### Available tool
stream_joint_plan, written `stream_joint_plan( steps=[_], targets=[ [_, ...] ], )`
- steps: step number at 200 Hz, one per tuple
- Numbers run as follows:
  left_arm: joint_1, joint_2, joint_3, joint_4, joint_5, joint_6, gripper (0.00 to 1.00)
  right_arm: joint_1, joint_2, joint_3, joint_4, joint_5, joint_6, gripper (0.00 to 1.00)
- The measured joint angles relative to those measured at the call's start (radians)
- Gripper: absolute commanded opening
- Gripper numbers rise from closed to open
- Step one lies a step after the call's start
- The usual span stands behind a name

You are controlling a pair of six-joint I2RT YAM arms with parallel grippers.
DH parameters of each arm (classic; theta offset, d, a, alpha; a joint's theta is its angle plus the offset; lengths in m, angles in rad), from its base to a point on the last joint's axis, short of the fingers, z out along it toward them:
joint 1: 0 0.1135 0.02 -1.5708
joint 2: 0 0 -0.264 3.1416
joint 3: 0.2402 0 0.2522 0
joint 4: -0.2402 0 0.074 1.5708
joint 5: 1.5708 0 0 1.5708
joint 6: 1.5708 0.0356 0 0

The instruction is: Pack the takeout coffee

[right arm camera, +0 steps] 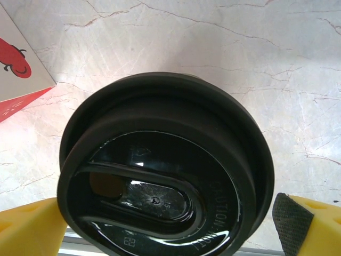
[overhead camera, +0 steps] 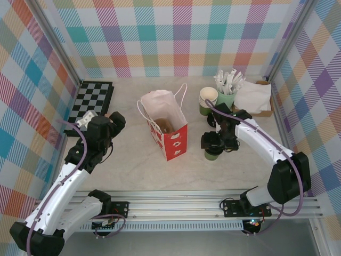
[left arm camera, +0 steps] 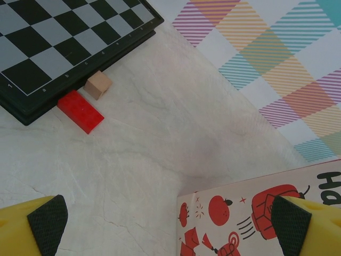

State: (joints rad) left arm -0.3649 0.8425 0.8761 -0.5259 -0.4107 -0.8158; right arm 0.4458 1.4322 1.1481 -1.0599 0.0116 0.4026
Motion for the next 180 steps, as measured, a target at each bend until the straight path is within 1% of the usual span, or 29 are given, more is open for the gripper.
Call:
stream_joint_plan(
  steps=[47,113,180],
  targets=[
    [0.000,0.010,0.000,0.000,0.000,0.000,1.00,0.002,0.003,0.006,0.000,0.000,-0.012,1.00],
    [0.000,0.017,0.000,-0.011,0.000,-0.001,1.00,0.015,0.050,0.016,-0.004,0.010,-0.023,1.00],
    [0.000,0.017,0.000,-0.024,0.000,0.000,1.00,0.046,0.066,0.048,-0.031,0.072,-0.019,1.00]
  ],
)
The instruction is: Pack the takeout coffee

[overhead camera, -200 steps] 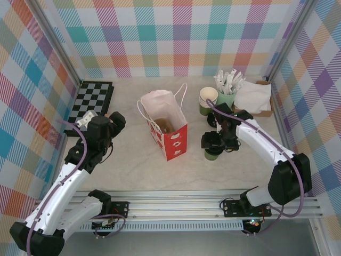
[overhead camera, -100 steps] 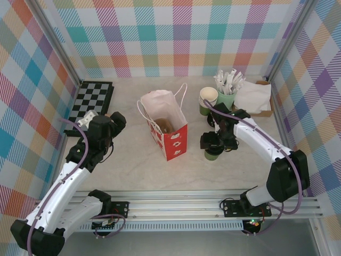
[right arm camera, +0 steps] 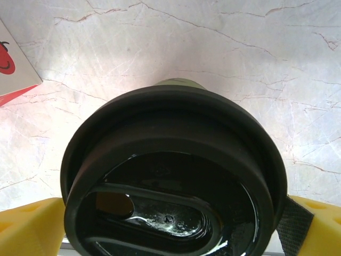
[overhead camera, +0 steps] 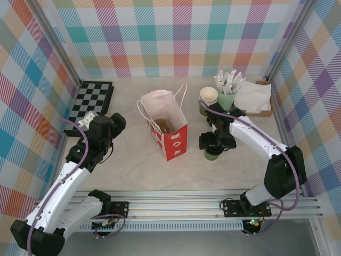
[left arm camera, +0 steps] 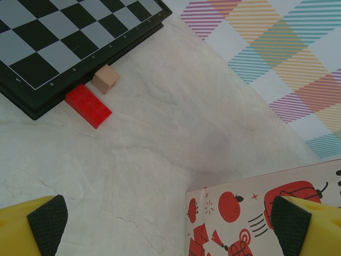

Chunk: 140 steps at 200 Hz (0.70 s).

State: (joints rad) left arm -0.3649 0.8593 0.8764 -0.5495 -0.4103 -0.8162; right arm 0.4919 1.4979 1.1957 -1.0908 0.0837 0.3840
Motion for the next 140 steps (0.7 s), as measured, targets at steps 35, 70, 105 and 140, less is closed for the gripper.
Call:
stream_joint_plan(
  steps=[35,70,105,140],
  targets=[
    [0.000,0.000,0.000,0.000,0.000,0.000,1.00,0.000,0.023,0.006,-0.011,0.011,0.005,1.00],
    [0.000,0.002,0.000,0.000,0.000,0.000,1.00,0.000,0.037,0.011,-0.016,0.010,0.004,0.98],
    [0.000,0.004,0.000,0.000,0.000,0.000,1.00,0.000,0.049,0.016,-0.019,0.011,0.005,0.96],
    [0.000,0.019,0.000,0.001,0.001,0.000,1.00,0.001,0.061,0.016,-0.021,0.011,0.005,0.95]
  ],
)
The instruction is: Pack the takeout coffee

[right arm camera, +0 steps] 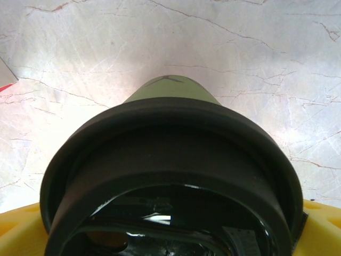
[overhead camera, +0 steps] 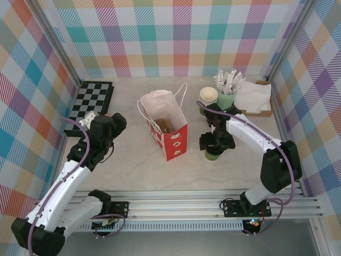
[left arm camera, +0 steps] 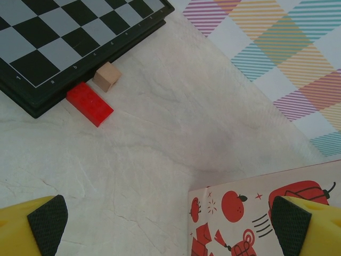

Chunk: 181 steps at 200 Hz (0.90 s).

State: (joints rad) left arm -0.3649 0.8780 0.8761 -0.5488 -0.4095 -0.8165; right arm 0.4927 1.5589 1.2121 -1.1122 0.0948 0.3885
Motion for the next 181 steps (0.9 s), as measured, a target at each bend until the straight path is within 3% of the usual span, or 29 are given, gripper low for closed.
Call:
stream_joint_plan(
  steps=[181],
  targets=[
    [0.000,0.013,0.000,0.000,0.000,0.000,1.00,0.000,0.004,0.000,0.000,0.011,0.000,0.93]
  ],
)
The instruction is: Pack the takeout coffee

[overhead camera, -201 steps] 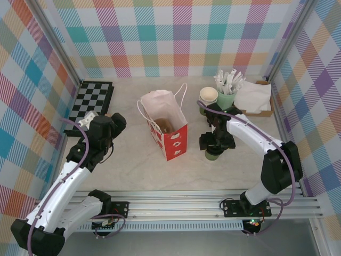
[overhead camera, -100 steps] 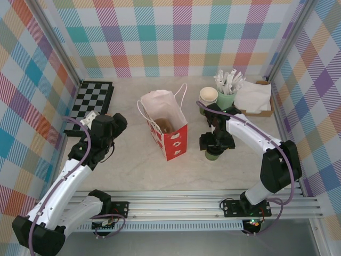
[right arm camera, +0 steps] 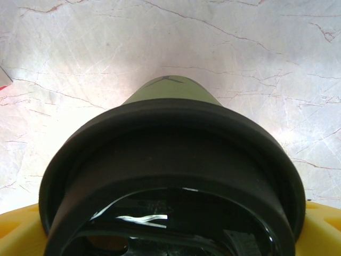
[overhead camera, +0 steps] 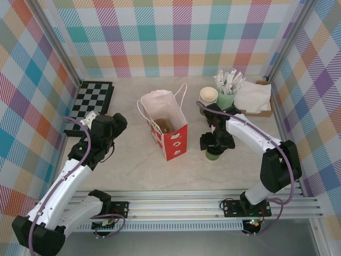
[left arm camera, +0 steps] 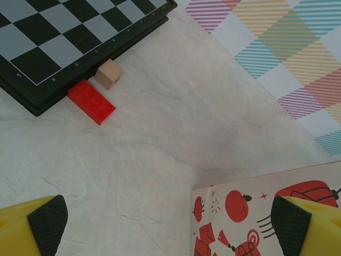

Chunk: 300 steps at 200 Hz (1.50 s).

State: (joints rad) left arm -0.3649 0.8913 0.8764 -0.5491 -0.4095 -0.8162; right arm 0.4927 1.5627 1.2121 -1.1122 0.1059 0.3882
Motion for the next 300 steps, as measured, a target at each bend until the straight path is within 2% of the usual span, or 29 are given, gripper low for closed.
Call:
stream_joint_plan(
  steps=[155,189,232,253,273,289,300],
  targets=[
    [0.000,0.000,0.000,0.000,0.000,0.000,1.00,0.000,0.000,-0.002,0.000,0.007,-0.001,0.93],
    [0.000,0.000,0.000,0.000,0.000,0.000,1.00,0.000,0.000,-0.004,0.001,0.007,-0.004,0.86],
    [0.000,0.021,0.022,-0.003,0.021,0.017,1.00,0.000,-0.005,-0.004,-0.003,0.021,-0.015,0.69],
    [0.000,0.066,0.073,-0.006,0.048,0.061,1.00,0.000,-0.018,0.003,-0.023,0.035,-0.029,0.67],
    [0.008,0.130,0.152,-0.015,0.083,0.122,1.00,0.000,-0.032,0.028,-0.042,0.043,-0.041,0.71],
    [0.025,0.192,0.230,-0.023,0.112,0.180,1.00,0.000,-0.050,0.050,-0.056,0.052,-0.050,0.65],
    [0.040,0.237,0.285,-0.023,0.120,0.215,1.00,0.000,-0.068,0.064,-0.067,0.058,-0.056,0.56]
  ],
)
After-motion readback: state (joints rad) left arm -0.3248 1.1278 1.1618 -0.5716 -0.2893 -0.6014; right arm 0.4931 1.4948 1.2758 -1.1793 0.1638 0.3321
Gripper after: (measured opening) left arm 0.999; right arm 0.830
